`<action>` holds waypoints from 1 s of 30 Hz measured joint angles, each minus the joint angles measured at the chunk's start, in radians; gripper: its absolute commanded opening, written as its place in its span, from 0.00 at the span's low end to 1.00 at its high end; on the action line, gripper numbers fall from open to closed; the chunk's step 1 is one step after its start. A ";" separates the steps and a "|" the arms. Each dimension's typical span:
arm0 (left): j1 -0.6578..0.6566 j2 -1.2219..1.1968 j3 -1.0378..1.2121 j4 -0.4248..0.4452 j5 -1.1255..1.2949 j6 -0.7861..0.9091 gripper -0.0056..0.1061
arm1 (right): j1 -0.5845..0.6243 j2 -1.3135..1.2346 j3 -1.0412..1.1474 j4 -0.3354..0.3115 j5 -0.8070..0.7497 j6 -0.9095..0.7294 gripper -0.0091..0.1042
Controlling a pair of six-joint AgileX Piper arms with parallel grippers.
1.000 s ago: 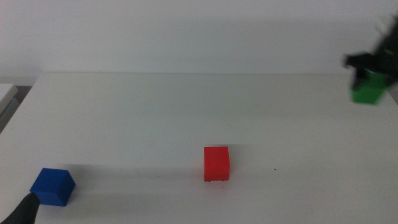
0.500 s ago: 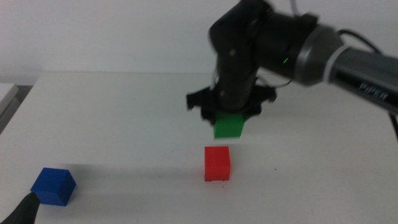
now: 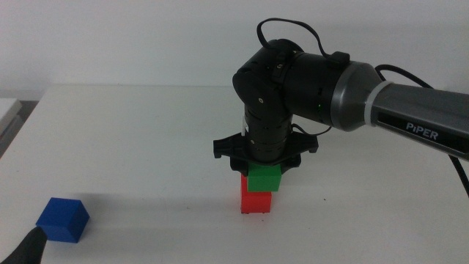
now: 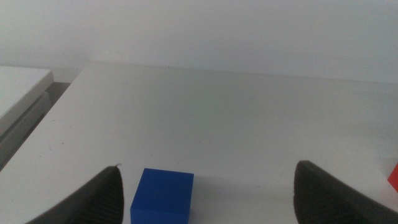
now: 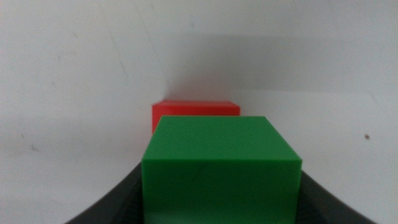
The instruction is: Stack red cubes first, then green, then blue cubes in a specific spot.
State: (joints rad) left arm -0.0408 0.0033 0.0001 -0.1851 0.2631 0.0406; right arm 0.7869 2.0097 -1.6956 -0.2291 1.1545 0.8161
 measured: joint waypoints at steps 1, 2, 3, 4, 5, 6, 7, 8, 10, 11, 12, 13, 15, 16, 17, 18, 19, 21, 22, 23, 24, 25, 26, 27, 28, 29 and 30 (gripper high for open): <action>0.000 0.000 0.000 0.000 0.000 0.000 0.89 | 0.000 0.000 0.002 0.000 -0.008 0.002 0.20; 0.000 0.000 0.000 0.000 0.000 0.000 0.89 | 0.000 0.000 0.003 0.000 -0.019 0.002 0.20; 0.000 0.000 0.000 0.000 0.000 0.000 0.89 | 0.000 0.001 0.003 0.000 -0.026 0.002 0.20; 0.000 0.000 0.000 0.000 0.000 0.000 0.89 | 0.000 0.003 0.003 0.000 -0.032 0.002 0.20; 0.000 0.000 0.000 0.000 0.000 0.000 0.89 | 0.000 0.007 0.003 0.000 -0.037 0.002 0.20; 0.000 0.000 0.000 0.000 0.000 0.000 0.89 | 0.000 0.010 0.003 0.000 -0.042 0.002 0.20; 0.000 0.000 0.000 0.000 0.000 0.000 0.89 | 0.000 0.014 0.003 0.000 -0.044 0.002 0.20; 0.000 0.000 0.000 0.000 0.000 0.000 0.89 | 0.000 0.021 0.003 0.000 -0.048 0.002 0.20; 0.000 0.000 0.000 0.000 0.000 0.000 0.89 | 0.000 0.030 0.006 0.000 -0.052 0.002 0.20; 0.000 0.000 0.000 0.000 0.000 0.000 0.89 | 0.000 0.033 0.006 0.000 -0.056 0.002 0.20; 0.000 0.000 0.000 0.000 0.000 0.000 0.89 | 0.000 0.034 0.006 -0.002 -0.059 0.002 0.20; 0.000 0.000 0.000 0.000 0.000 0.000 0.89 | 0.000 0.034 0.006 -0.002 -0.060 0.002 0.20; 0.000 0.000 0.000 0.000 0.000 0.000 0.89 | 0.000 0.034 0.006 -0.002 -0.066 0.002 0.20; 0.000 0.000 0.000 0.000 0.000 0.000 0.89 | 0.000 0.034 0.006 -0.002 -0.071 0.002 0.20; 0.000 0.000 0.000 0.000 0.000 0.000 0.89 | 0.000 0.034 0.006 -0.002 -0.073 0.002 0.20; 0.000 0.000 0.000 0.000 0.000 0.000 0.89 | 0.000 0.034 0.006 -0.002 -0.075 0.002 0.20; 0.000 0.000 0.000 0.000 0.000 0.000 0.89 | 0.000 0.034 0.006 -0.002 -0.074 0.004 0.20; 0.000 0.000 0.000 0.000 0.000 0.000 0.89 | 0.000 0.034 0.006 -0.002 -0.074 0.010 0.20; 0.000 0.000 0.000 0.000 0.000 0.000 0.89 | 0.000 0.034 0.006 -0.002 -0.074 0.013 0.20; 0.000 0.000 0.000 0.000 0.000 0.000 0.89 | 0.000 0.034 0.006 -0.002 -0.074 0.015 0.20; 0.000 0.000 0.000 0.000 0.000 0.000 0.89 | 0.000 0.034 0.006 -0.002 -0.072 0.016 0.20; 0.000 0.000 0.000 0.000 0.000 0.000 0.89 | 0.000 0.034 0.006 -0.002 -0.071 0.016 0.20; 0.000 0.000 0.000 0.000 0.000 0.000 0.89 | 0.000 0.034 0.006 -0.002 -0.066 0.016 0.20; 0.000 0.000 0.000 0.000 0.000 0.000 0.89 | 0.000 0.034 0.006 -0.004 -0.066 0.016 0.20; 0.000 0.000 0.000 0.000 0.000 0.000 0.89 | 0.000 0.034 0.006 -0.004 -0.064 0.016 0.20; 0.000 0.000 0.000 0.000 0.000 0.000 0.89 | 0.000 0.034 0.006 -0.004 -0.062 0.016 0.20; 0.000 0.000 0.000 0.000 0.000 0.000 0.89 | 0.000 0.034 0.006 -0.004 -0.062 0.017 0.20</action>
State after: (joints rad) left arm -0.0408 0.0033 0.0001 -0.1851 0.2631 0.0406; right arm 0.7869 2.0438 -1.6898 -0.2327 1.0923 0.8334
